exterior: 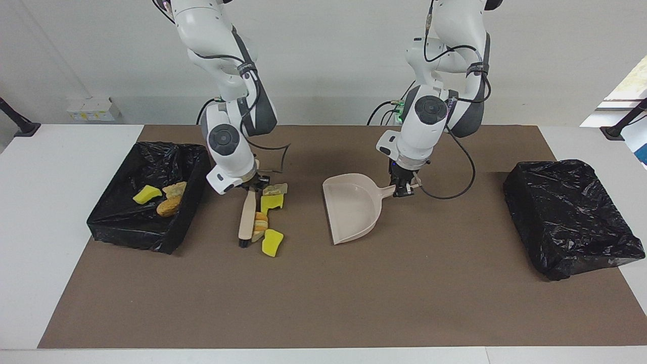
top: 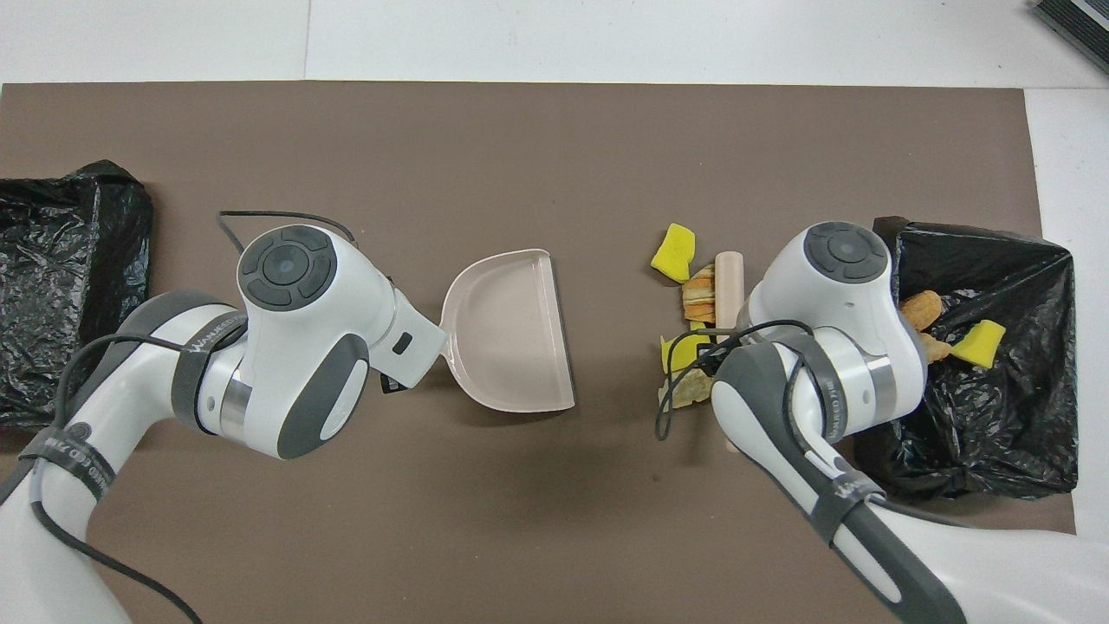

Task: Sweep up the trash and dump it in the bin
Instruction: 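Sweep the bread and sponges into the dustpan with the right gripper's brush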

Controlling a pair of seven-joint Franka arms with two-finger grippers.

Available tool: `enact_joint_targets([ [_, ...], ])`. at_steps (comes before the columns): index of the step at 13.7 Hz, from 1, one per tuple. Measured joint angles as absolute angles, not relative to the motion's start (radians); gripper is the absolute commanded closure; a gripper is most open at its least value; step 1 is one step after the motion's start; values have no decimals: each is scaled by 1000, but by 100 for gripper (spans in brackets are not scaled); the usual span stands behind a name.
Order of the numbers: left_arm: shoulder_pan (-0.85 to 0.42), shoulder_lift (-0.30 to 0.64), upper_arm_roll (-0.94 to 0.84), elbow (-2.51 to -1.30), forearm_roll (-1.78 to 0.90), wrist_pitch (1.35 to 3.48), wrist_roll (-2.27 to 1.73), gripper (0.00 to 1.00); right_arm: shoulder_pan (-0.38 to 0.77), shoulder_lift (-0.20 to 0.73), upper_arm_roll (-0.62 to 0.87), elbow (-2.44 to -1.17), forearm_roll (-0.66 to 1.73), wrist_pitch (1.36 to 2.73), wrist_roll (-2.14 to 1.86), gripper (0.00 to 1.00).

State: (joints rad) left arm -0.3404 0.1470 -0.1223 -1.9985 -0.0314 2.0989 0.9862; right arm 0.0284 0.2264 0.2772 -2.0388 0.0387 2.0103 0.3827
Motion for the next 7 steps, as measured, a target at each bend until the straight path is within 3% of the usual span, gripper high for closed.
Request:
enact_joint_targets([
  [7,-341,129,-122,-2023,-31,2099,970,100,196,253,279,-1994,221,2099,417,100],
])
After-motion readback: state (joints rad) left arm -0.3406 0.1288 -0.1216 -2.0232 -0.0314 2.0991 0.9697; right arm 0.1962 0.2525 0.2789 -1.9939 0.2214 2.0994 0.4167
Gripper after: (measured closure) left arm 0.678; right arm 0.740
